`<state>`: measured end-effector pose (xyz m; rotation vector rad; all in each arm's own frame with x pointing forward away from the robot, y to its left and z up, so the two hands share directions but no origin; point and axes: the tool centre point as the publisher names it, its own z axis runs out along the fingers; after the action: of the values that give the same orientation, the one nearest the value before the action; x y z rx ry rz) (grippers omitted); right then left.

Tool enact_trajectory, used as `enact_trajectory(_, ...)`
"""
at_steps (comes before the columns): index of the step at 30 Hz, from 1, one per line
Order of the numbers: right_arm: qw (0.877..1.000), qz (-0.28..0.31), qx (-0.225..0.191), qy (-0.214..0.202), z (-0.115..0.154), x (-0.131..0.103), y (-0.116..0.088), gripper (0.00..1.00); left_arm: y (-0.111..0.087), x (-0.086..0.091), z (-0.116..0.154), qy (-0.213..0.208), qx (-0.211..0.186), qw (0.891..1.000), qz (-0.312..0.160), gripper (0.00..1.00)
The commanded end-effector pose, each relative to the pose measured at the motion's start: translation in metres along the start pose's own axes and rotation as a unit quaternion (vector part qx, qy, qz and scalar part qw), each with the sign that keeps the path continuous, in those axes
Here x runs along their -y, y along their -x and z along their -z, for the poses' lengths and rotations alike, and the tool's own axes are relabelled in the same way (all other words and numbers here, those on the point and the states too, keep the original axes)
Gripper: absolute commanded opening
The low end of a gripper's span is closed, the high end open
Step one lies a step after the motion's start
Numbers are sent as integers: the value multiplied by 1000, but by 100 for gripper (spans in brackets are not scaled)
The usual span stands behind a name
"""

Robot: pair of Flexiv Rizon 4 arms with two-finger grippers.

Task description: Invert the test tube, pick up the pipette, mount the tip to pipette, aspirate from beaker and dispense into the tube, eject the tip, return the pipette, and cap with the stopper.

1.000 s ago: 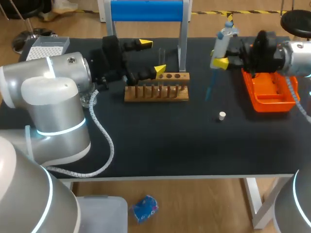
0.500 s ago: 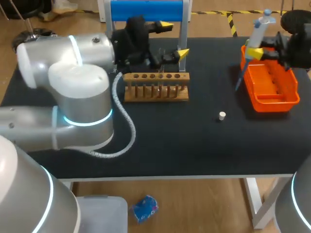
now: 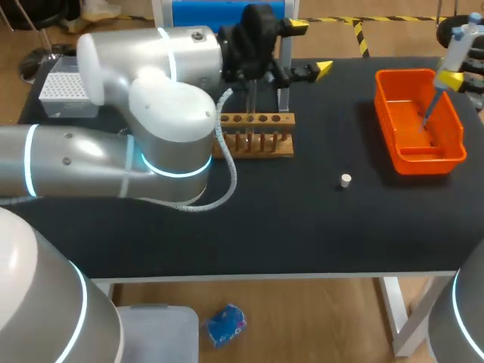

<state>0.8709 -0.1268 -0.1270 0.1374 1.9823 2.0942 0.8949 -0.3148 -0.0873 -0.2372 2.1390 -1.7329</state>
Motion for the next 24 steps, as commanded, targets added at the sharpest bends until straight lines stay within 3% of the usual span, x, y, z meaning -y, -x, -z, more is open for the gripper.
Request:
enact_trajectory(1, 1000, 2, -3, 5, 20, 8, 10, 0, -1, 3, -24, 17, 4, 1000, 0, 100)
enact_trajectory(13, 1000, -15, 0, 6, 45, 30, 48, 0, -1, 3, -24, 17, 4, 1000, 0, 100)
enact_trajectory(24, 999, -35, -41, 4, 36, 36, 70, 0, -1, 3, -24, 17, 4, 1000, 0, 100)
